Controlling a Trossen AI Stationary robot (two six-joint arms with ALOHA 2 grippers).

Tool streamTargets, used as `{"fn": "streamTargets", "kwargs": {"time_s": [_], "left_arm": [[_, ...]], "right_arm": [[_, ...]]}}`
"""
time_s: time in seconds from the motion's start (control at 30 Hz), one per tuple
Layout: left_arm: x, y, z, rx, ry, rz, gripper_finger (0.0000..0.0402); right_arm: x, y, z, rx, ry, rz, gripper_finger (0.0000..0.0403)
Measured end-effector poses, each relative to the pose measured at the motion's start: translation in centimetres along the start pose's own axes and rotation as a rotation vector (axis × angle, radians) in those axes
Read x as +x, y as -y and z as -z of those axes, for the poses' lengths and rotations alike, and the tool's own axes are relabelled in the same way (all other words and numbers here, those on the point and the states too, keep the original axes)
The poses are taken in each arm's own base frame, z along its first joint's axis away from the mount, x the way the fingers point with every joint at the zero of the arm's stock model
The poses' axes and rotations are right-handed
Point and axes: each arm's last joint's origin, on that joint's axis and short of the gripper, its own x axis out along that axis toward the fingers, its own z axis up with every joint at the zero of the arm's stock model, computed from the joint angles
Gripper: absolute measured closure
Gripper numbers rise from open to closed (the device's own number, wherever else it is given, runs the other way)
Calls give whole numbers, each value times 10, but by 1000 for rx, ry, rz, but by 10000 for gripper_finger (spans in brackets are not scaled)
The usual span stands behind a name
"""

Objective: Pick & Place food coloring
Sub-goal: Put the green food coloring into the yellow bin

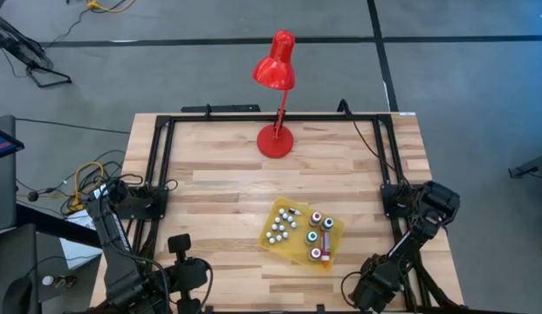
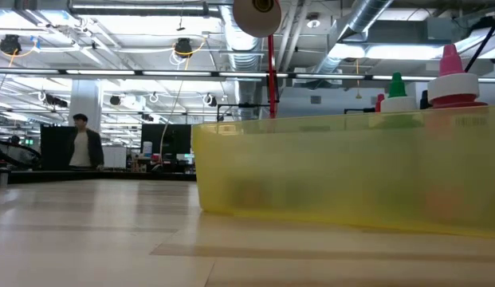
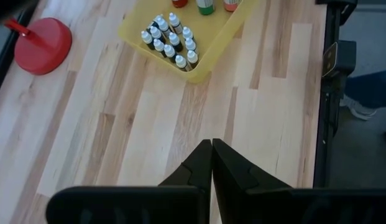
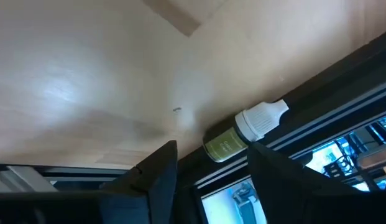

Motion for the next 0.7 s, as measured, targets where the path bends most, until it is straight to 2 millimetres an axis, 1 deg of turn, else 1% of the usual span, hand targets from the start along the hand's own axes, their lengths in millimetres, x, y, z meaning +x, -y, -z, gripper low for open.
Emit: {"fn": "streamTargets", "kwargs": {"time_s": [0.07, 0.13, 0.2, 0.3, 0.33, 0.47, 0.53, 0.63, 0.7], "left_arm": [[0, 0, 0, 1, -4, 2, 397], [0, 0, 0, 1, -5, 2, 397], [0, 0, 0, 1, -5, 2, 397], [0, 0, 0, 1, -5, 1, 397], [0, 0, 0, -1, -3, 0, 397], [1, 0, -1, -2, -1, -2, 397], [1, 0, -1, -2, -1, -2, 397], [1, 0, -1, -1, -1, -3, 397], [1, 0, -1, 13, -1, -3, 397]], "right_arm": [[-6, -2, -1, 8, 27, -3, 221], [-17, -6, 2, -20, 115, -31, 224], [-28, -7, 3, -5, 185, -42, 228], [-48, -5, 12, 15, 236, -80, 232], [-51, -4, 16, 15, 238, -96, 232], [-51, 6, 27, 92, 255, -84, 230], [-46, 11, 31, 160, 253, -74, 228], [-38, 10, 32, 259, 246, -100, 227], [-36, 8, 32, 327, 261, -139, 229]]}}
